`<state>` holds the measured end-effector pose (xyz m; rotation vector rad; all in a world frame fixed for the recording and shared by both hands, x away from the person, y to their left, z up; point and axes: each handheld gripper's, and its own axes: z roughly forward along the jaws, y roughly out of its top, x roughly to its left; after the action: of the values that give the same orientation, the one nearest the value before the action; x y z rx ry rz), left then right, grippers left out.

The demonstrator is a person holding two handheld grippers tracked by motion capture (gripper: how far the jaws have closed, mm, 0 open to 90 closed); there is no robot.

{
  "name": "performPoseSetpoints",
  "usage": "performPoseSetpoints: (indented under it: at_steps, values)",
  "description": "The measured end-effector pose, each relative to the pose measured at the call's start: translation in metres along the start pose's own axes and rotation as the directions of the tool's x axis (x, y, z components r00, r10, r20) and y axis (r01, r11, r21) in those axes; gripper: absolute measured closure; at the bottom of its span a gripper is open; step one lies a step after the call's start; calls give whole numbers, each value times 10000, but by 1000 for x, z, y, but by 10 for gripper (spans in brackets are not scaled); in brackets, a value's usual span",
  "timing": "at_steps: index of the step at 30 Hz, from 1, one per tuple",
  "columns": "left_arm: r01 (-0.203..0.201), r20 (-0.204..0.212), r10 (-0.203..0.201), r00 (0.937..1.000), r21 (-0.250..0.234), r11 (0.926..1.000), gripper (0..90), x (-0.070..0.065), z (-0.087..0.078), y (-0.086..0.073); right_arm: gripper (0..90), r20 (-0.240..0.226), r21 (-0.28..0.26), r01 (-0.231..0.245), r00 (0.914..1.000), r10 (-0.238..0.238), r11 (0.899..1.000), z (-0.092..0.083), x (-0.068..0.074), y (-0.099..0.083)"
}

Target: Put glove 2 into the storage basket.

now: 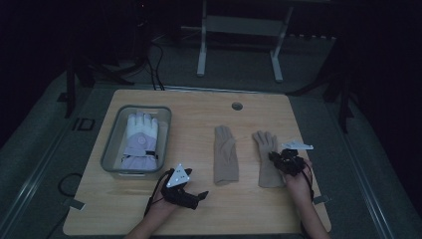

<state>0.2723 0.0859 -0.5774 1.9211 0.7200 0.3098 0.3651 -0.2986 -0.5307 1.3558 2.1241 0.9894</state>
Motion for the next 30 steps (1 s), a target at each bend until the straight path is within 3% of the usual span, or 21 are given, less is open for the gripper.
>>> performPoseSetpoints:
  at_steps: [7,14,17,20,26,30]
  values:
    - [-36,-25,36,10000,8,10000,16,-1,0,0,817,-122,-727,-450,9989,442,9963,-13,17,24]
    - [-106,-41,106,9999,28,9999,16,-1,0,0,817,-556,-1304,-336,9981,265,9909,-16,43,51]
    - [-87,-22,87,10000,8,10000,16,-1,0,0,817,-650,-1374,-319,9976,231,9900,-14,51,57]
    - [-36,5,36,10000,20,10000,16,-1,0,0,816,-692,-1442,-587,9964,491,9878,-7,70,67]
    - [-33,-24,33,10000,8,10000,16,-1,-1,0,815,-845,-1303,-578,9953,470,9898,7,97,74]
    - [-43,-29,43,10000,11,10000,16,-1,-1,0,814,-1031,-1389,-530,9939,388,9889,10,107,76]
